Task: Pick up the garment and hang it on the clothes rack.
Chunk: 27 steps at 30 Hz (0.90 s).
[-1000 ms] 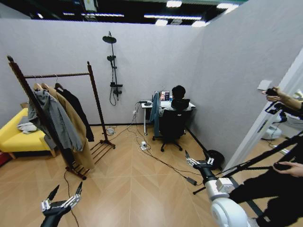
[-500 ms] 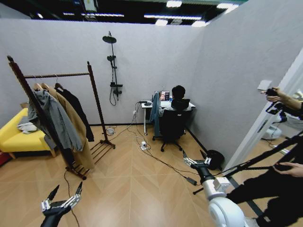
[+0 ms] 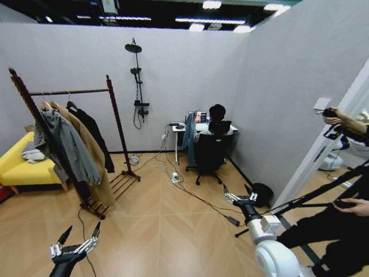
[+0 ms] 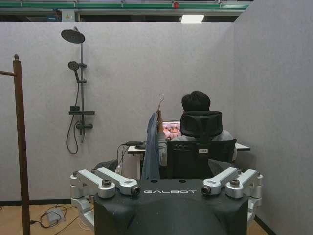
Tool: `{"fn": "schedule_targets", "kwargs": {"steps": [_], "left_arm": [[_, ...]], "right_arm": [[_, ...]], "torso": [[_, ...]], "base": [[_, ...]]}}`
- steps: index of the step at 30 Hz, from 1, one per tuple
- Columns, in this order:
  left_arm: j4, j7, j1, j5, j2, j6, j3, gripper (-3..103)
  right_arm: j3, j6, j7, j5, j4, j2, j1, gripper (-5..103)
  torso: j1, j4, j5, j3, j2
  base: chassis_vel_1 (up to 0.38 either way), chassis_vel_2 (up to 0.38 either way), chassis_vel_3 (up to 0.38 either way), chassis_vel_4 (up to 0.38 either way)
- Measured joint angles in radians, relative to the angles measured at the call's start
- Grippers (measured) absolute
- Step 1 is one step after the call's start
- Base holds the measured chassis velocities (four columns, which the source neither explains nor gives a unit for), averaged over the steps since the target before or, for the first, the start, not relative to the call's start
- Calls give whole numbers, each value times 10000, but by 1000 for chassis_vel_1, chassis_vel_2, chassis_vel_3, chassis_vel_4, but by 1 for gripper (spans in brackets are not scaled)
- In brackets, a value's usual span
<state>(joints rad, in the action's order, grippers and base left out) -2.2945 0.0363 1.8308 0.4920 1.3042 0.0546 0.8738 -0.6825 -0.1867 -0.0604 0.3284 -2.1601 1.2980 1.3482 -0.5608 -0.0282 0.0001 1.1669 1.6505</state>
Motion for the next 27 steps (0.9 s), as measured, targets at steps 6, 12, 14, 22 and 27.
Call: {"fn": "schedule_targets", "kwargs": {"steps": [6,12,14,22,27], "left_arm": [[0,0,0,0,0,0,0,100],[0,0,0,0,0,0,0,100],[0,0,0,0,0,0,0,100],[0,0,0,0,0,0,0,100],[0,0,0,0,1,0,0,100]], "right_arm": [[-41,182,194,46,79,-4,96,100],[-20,258,286,38,78,-2,161,100],[-20,268,308,35,76,-4,181,100],[-32,319,379,8,49,-10,264,100],[-30,329,383,-25,34,6,297,100]], "torso": [[5,0,0,-1,2],[1,3,0,0,0],[-2,1,-1,1,-1],[-2,0,-2,0,0],[-5,3,3,2,-2]], "base": [[-48,46,43,-38],[-157,162,165,-163],[-179,214,204,-199],[-274,251,260,-259],[-329,344,331,-337]]}}
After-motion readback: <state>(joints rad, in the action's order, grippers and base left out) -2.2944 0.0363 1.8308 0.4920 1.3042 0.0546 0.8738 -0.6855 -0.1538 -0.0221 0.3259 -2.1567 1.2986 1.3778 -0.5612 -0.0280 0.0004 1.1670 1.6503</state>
